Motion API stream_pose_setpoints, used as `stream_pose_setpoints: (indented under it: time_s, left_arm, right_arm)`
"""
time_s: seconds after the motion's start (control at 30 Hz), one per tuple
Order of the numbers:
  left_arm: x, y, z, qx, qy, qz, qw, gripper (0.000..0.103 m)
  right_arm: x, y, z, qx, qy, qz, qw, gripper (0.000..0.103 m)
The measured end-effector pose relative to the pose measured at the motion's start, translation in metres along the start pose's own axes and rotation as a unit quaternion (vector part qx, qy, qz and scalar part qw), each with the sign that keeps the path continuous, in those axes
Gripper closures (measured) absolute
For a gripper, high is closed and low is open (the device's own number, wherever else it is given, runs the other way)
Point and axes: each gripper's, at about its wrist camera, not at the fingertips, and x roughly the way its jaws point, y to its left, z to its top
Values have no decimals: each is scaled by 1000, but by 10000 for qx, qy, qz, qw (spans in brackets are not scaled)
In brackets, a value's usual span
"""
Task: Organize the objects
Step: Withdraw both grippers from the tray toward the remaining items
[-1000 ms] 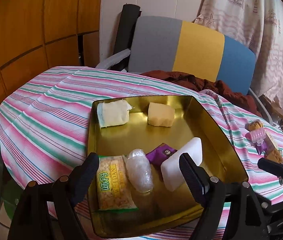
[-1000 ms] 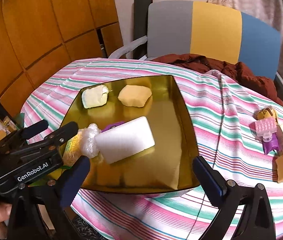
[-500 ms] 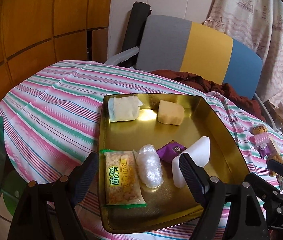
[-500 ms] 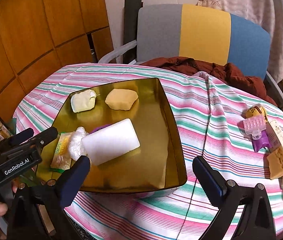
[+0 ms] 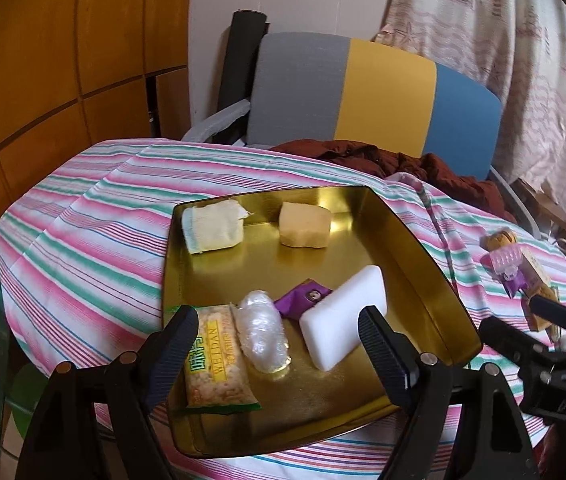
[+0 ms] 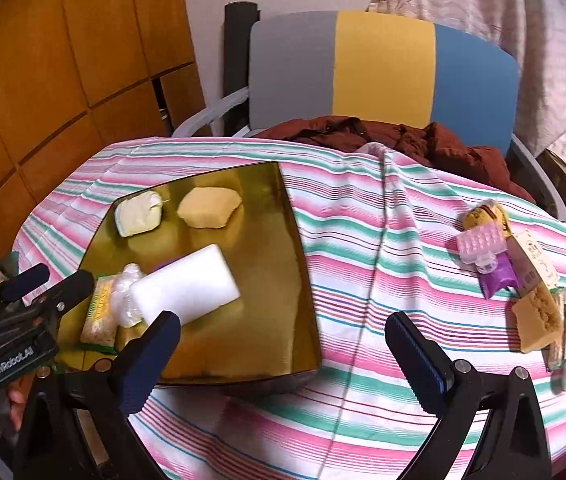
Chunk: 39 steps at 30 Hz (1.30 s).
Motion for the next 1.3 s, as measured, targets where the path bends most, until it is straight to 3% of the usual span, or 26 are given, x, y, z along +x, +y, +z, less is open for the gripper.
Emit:
stream_pose_setpoints:
  time_s: [0.4, 0.8, 0.9, 1.03, 1.13, 1.23, 1.3]
  left_arm:
    - [3, -26, -4, 388, 108, -197, 9990, 19]
    - [5, -53, -7, 615, 225, -850, 9942, 19]
    - [8, -59, -6, 577, 305, -983, 9930, 19]
    - [11, -73, -5, 655, 478, -1237, 9890, 19]
    - [11, -94, -5, 925, 511, -1389, 9847, 20]
    - [12, -119, -5, 1175, 557, -1538, 9795, 20]
    - [14, -136, -7, 1303, 624, -1717, 9745, 20]
  right_arm:
    - [-5, -63, -1, 373, 50, -436, 9983, 0]
    - [-39, -196, 5, 1281, -135, -1297, 9832, 0]
    - [-50, -246, 1, 1761, -255, -1593, 9711, 0]
    - [-58, -308, -15, 2471, -416, -2067, 9458, 0]
    - [-58, -345, -38, 3258, -505, -2072, 9211, 0]
    - [-56, -374, -59, 4097, -400, -1780, 8938, 0]
    - [-61, -379, -63, 4267, -505, -1762, 8857, 0]
